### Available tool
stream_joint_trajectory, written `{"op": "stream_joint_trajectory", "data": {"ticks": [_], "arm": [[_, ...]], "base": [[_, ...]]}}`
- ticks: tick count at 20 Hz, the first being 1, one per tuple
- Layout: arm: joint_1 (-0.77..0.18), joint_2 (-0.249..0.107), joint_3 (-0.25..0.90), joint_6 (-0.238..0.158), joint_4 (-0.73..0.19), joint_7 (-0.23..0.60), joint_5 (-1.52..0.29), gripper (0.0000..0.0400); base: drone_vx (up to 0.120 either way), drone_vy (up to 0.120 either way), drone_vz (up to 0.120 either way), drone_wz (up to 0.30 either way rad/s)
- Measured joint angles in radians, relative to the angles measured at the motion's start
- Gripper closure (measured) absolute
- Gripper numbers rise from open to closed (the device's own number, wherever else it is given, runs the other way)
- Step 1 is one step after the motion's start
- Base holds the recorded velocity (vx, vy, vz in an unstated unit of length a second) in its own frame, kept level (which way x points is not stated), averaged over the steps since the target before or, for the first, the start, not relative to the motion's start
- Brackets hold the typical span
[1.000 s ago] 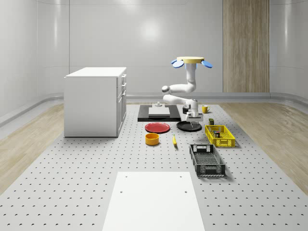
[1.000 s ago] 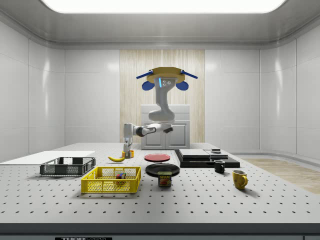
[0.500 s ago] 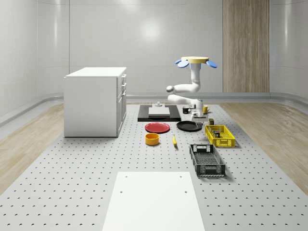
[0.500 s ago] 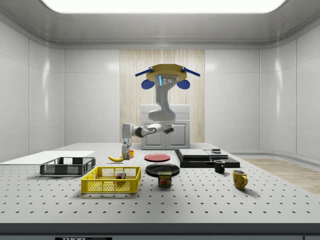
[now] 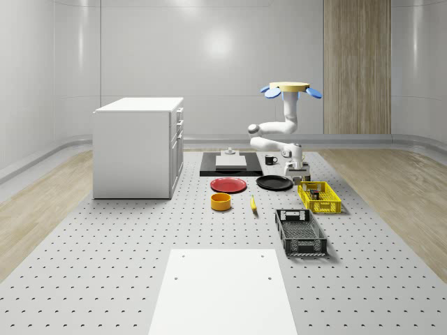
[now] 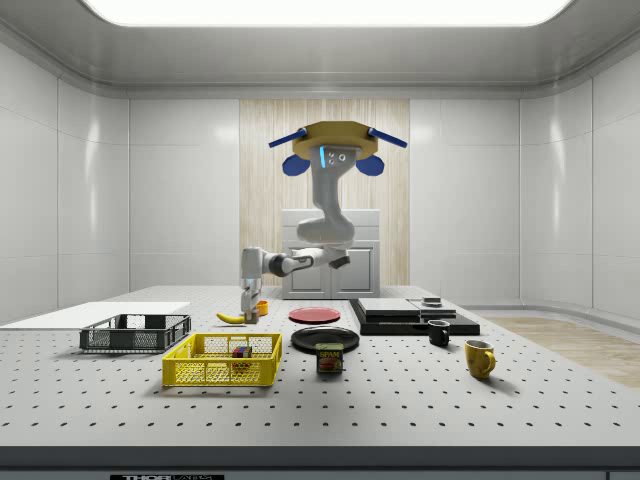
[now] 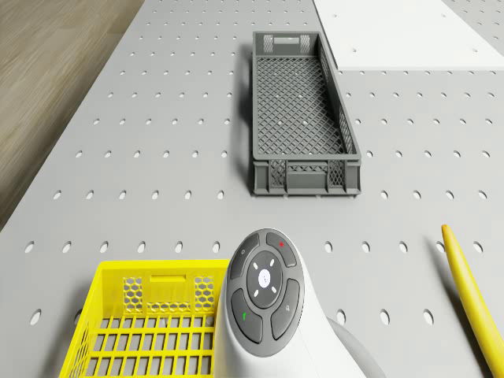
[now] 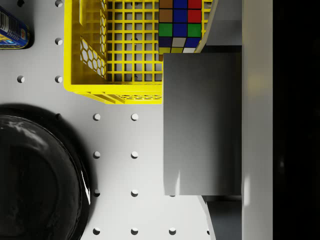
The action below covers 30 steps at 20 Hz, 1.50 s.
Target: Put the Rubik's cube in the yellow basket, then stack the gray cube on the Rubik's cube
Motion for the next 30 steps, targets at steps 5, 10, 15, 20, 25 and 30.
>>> {"op": "stream_joint_trajectory", "data": {"ticks": [5, 10, 15, 20, 25, 30], "arm": [[0.0, 0.001, 0.0, 0.0, 0.0, 0.0, 0.0, 0.015], [0.001, 0.001, 0.0, -0.001, 0.0, 0.0, -0.001, 0.015], [0.001, 0.001, 0.0, -0.001, 0.0, -0.001, -0.001, 0.015], [0.001, 0.002, 0.0, -0.002, 0.0, -0.001, -0.001, 0.015], [0.001, 0.002, 0.0, -0.002, 0.0, -0.001, -0.001, 0.015], [0.0, 0.003, -0.009, 0.002, 0.004, -0.002, -0.009, 0.015]], "base": [[0.024, 0.12, 0.0, 0.0], [-0.024, 0.12, 0.0, 0.0], [0.0, 0.12, -0.12, 0.0], [0.0, 0.12, -0.056, 0.0], [0.0, 0.016, 0.0, 0.0], [0.0, 0.024, 0.0, 0.0]]}}
